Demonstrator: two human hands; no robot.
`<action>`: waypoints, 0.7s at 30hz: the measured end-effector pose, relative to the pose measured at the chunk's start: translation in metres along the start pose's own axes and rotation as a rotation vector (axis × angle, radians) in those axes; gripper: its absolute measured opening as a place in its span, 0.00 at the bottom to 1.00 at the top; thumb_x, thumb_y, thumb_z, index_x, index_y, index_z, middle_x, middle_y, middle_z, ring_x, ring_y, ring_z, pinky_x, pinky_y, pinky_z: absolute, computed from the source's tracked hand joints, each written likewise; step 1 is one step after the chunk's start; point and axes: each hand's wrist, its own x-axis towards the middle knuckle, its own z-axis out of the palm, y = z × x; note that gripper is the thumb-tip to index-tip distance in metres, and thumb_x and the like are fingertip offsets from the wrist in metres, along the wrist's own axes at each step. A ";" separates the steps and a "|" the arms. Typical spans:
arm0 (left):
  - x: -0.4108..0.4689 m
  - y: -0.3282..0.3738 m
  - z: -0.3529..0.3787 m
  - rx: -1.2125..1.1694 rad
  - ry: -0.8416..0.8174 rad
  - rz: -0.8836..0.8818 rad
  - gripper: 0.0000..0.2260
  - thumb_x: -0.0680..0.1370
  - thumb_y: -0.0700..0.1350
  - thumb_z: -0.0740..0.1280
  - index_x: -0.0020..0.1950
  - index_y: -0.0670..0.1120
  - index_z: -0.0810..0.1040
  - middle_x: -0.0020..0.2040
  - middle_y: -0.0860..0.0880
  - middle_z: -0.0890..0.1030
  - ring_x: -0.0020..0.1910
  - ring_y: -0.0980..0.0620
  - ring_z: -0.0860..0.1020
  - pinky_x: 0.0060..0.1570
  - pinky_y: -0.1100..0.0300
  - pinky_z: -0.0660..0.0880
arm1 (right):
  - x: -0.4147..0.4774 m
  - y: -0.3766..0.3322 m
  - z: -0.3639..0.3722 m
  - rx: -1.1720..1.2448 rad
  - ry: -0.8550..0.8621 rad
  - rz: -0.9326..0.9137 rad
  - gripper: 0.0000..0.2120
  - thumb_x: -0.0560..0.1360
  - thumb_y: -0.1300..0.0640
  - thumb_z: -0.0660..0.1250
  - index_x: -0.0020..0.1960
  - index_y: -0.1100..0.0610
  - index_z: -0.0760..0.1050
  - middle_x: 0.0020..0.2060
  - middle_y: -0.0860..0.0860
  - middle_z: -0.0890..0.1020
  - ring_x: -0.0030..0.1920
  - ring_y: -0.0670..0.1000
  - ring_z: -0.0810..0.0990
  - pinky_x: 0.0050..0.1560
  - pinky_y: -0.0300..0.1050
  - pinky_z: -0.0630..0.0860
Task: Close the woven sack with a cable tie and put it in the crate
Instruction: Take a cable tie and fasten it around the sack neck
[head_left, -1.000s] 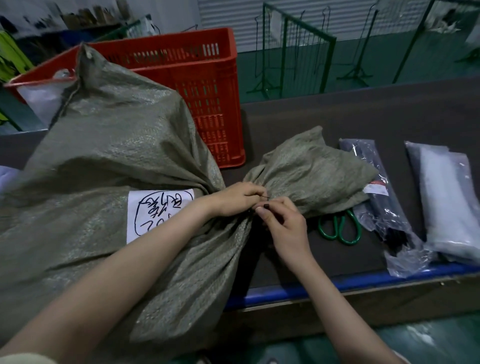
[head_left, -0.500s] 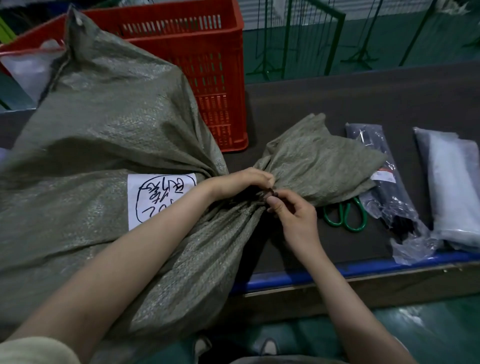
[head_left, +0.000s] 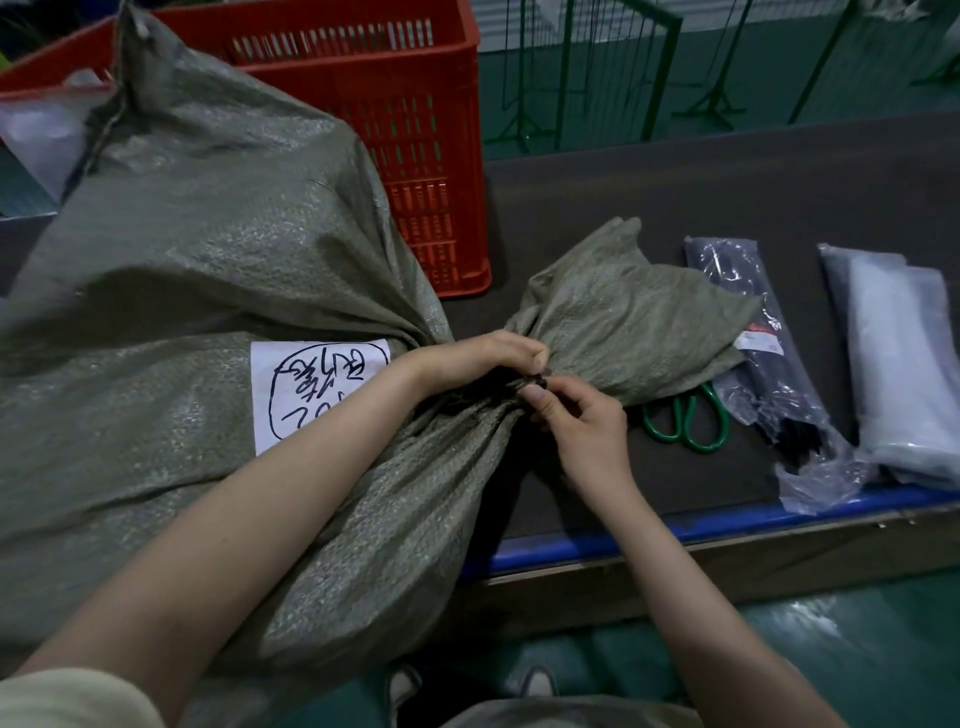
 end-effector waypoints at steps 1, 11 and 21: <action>0.000 0.000 0.000 -0.016 -0.001 0.000 0.07 0.69 0.42 0.58 0.32 0.46 0.64 0.24 0.59 0.68 0.27 0.63 0.65 0.29 0.70 0.65 | 0.000 0.000 0.001 -0.004 0.014 0.002 0.03 0.73 0.62 0.68 0.45 0.59 0.80 0.35 0.47 0.79 0.34 0.35 0.76 0.43 0.34 0.72; 0.003 -0.006 -0.002 -0.100 -0.058 -0.001 0.03 0.70 0.39 0.57 0.37 0.45 0.66 0.31 0.56 0.72 0.30 0.62 0.70 0.33 0.71 0.69 | 0.004 -0.002 0.007 0.081 0.049 0.153 0.07 0.72 0.62 0.68 0.37 0.54 0.74 0.28 0.50 0.76 0.22 0.37 0.74 0.29 0.29 0.72; 0.001 -0.008 -0.014 0.054 -0.115 0.060 0.02 0.75 0.41 0.63 0.43 0.44 0.72 0.36 0.62 0.80 0.38 0.66 0.76 0.43 0.74 0.71 | 0.002 -0.009 0.008 0.299 0.009 0.250 0.11 0.73 0.66 0.66 0.34 0.56 0.72 0.32 0.51 0.76 0.32 0.43 0.78 0.39 0.37 0.77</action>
